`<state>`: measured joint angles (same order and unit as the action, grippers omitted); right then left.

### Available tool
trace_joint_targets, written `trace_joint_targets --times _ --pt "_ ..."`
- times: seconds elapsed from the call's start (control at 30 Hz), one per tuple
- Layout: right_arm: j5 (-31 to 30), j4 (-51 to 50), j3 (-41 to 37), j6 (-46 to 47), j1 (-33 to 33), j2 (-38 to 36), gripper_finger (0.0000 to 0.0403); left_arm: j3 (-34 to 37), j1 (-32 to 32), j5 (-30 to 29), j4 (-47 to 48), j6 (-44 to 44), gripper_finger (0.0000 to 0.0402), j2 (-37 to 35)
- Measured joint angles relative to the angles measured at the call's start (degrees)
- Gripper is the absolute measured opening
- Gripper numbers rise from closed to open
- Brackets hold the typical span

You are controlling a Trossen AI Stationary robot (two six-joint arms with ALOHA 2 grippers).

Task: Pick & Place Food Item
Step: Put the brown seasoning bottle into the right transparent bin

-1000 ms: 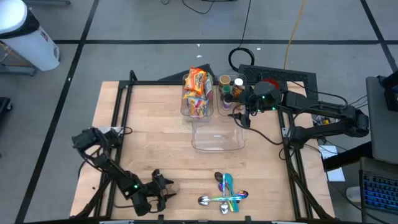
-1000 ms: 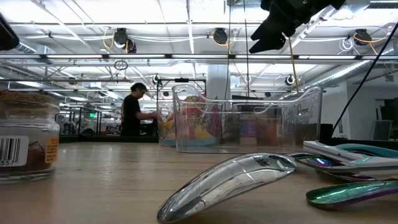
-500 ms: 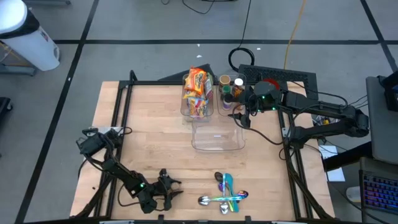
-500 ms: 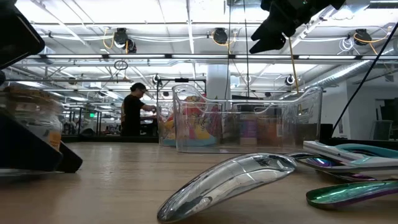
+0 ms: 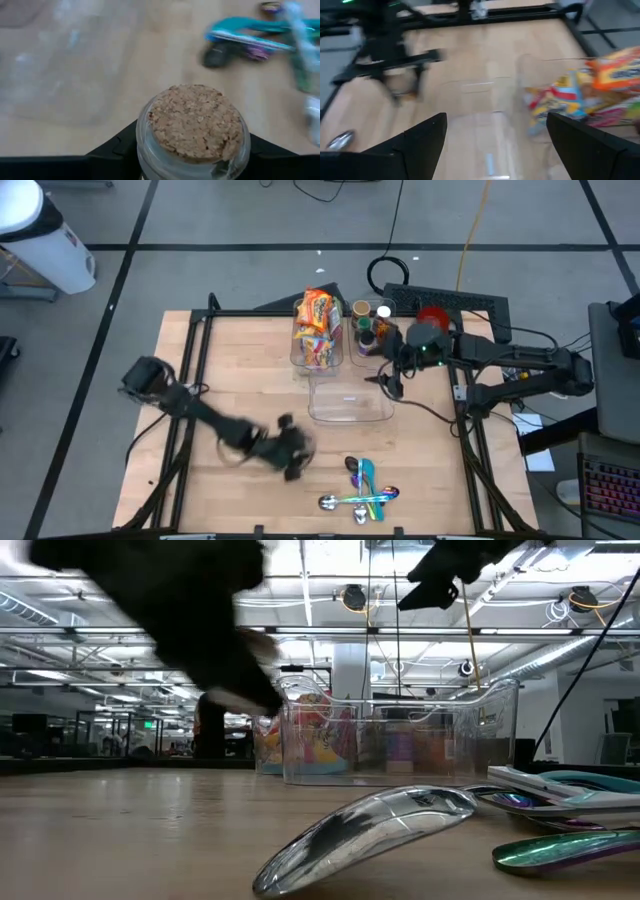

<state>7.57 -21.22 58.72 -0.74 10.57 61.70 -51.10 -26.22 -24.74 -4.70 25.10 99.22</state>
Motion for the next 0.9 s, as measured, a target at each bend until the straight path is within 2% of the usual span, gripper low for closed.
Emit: trace_joint_targets --times 0.13,0.27,0.37,0.6,0.9 --pt "-0.03 -0.28 0.00 1.18 -5.62 0.43 0.0334 -6.79 9.89 9.94 5.19 -6.28 0.0188 -0.91" --pt "-2.73 2.10 -1.10 1.65 -11.29 2.65 0.0334 -13.32 14.29 16.61 8.38 -14.68 0.0188 1.28" --pt "-6.07 8.20 -4.06 2.52 -14.43 4.84 0.0334 -16.96 15.40 17.26 10.03 -19.37 0.0188 2.87" --pt "-2.80 27.91 -10.19 3.13 -17.83 12.46 0.0334 -18.83 15.76 17.06 10.34 -20.71 0.0188 4.50" --pt "-3.26 38.83 -10.36 2.65 -17.98 22.91 0.0334 -18.80 15.72 16.66 11.92 -18.63 0.0188 4.44"
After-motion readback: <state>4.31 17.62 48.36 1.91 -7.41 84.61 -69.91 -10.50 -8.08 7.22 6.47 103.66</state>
